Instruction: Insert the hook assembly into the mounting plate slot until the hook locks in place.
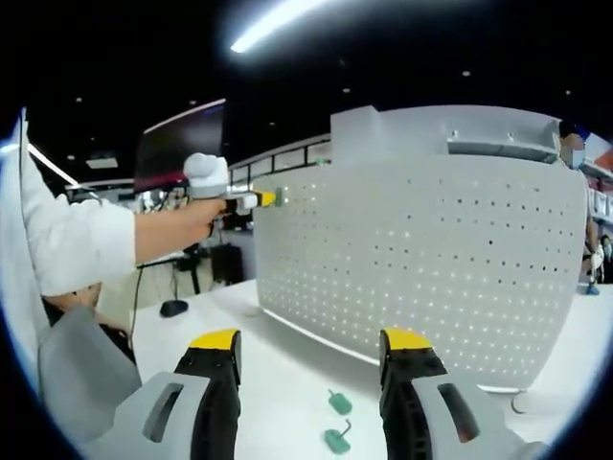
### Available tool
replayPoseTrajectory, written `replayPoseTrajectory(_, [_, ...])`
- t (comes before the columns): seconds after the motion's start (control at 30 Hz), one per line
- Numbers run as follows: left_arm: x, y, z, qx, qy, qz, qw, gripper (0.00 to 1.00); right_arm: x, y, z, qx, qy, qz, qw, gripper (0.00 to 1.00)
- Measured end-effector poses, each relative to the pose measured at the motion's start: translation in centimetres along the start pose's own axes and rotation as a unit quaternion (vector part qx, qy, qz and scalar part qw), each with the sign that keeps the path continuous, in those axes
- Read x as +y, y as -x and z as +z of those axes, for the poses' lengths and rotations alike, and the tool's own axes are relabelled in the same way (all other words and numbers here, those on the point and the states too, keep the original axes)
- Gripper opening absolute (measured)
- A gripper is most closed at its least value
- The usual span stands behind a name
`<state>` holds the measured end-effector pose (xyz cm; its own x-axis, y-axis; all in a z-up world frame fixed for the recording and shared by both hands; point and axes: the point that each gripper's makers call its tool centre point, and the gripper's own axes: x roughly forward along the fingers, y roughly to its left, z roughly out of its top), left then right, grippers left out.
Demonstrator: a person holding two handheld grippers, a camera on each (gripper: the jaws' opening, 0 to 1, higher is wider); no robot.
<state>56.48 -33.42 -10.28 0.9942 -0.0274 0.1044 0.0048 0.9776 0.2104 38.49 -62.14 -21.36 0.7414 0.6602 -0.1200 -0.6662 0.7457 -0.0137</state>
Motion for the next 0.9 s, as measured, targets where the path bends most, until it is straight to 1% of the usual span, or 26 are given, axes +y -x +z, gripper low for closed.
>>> replayPoseTrajectory(0.03, [0.0,0.0,-0.1,0.002,-0.003,-0.001,1.0000,0.04,0.1,0.0,0.0,0.001,0.000,0.001,1.0000,0.58])
replayPoseTrajectory(0.1, [-0.2,0.1,-0.1,0.005,-0.024,-0.007,0.9997,0.04,0.2,0.0,0.0,0.001,0.001,0.002,1.0000,0.58])
replayPoseTrajectory(0.33, [-0.1,0.2,-0.2,0.007,-0.015,-0.012,0.9998,0.06,0.4,-0.1,0.2,0.000,0.004,0.006,1.0000,0.58])
replayPoseTrajectory(0.4, [-0.2,0.2,-0.3,0.010,-0.014,-0.014,0.9998,0.09,0.4,-0.1,0.2,0.001,0.006,0.006,1.0000,0.58])
replayPoseTrajectory(0.53, [-0.3,0.4,-0.3,0.012,-0.004,-0.014,0.9998,0.19,0.5,-0.1,0.3,-0.001,0.006,0.005,1.0000,0.59])
replayPoseTrajectory(0.67, [-0.5,0.6,-0.4,0.014,0.002,-0.016,0.9998,0.24,0.6,0.0,0.3,-0.001,0.007,0.005,1.0000,0.59])
replayPoseTrajectory(0.77, [-0.8,1.1,-0.6,0.014,0.018,-0.017,0.9996,0.31,0.5,0.0,0.3,-0.002,0.006,0.004,1.0000,0.59])
replayPoseTrajectory(0.83, [-1.2,1.4,-0.7,0.012,0.017,-0.020,0.9996,0.31,0.4,0.1,0.3,-0.003,0.005,0.003,1.0000,0.59])
replayPoseTrajectory(0.9, [-1.3,1.4,-0.8,0.013,0.019,-0.023,0.9995,0.33,0.4,0.1,0.3,-0.003,0.005,0.002,1.0000,0.59])
